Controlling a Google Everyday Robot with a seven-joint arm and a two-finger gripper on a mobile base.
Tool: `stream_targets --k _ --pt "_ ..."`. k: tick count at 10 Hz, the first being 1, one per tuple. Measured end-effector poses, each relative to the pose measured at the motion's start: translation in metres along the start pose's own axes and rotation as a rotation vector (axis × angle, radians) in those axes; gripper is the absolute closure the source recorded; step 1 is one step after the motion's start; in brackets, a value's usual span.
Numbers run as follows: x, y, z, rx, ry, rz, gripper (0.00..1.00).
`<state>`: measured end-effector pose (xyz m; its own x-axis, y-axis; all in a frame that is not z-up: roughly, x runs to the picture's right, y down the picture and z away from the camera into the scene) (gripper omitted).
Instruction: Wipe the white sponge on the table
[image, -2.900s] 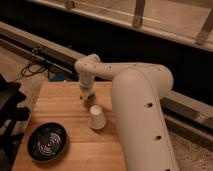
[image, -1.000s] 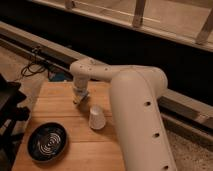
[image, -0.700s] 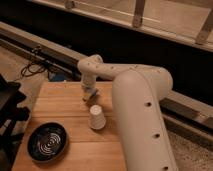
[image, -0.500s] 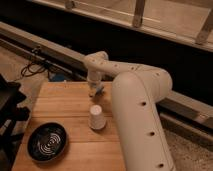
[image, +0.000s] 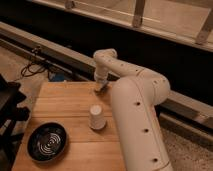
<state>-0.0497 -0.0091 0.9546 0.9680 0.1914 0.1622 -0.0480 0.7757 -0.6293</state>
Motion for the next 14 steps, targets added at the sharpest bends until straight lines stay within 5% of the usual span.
stream_targets --k 2,5,8,10,14 --pt "-0.03 0.001 0.007 -0.004 -0.048 -0.045 1.0" --pt "-0.11 0.026 0.017 -0.04 -0.151 -0.173 1.0" --pt "-0.151 0.057 0.016 -0.072 -0.214 -0.221 1.0" --pt "-0.153 0.078 0.009 -0.093 -0.252 -0.201 1.0" --pt "-0.108 0.095 -0.014 -0.077 -0.215 -0.108 1.0"
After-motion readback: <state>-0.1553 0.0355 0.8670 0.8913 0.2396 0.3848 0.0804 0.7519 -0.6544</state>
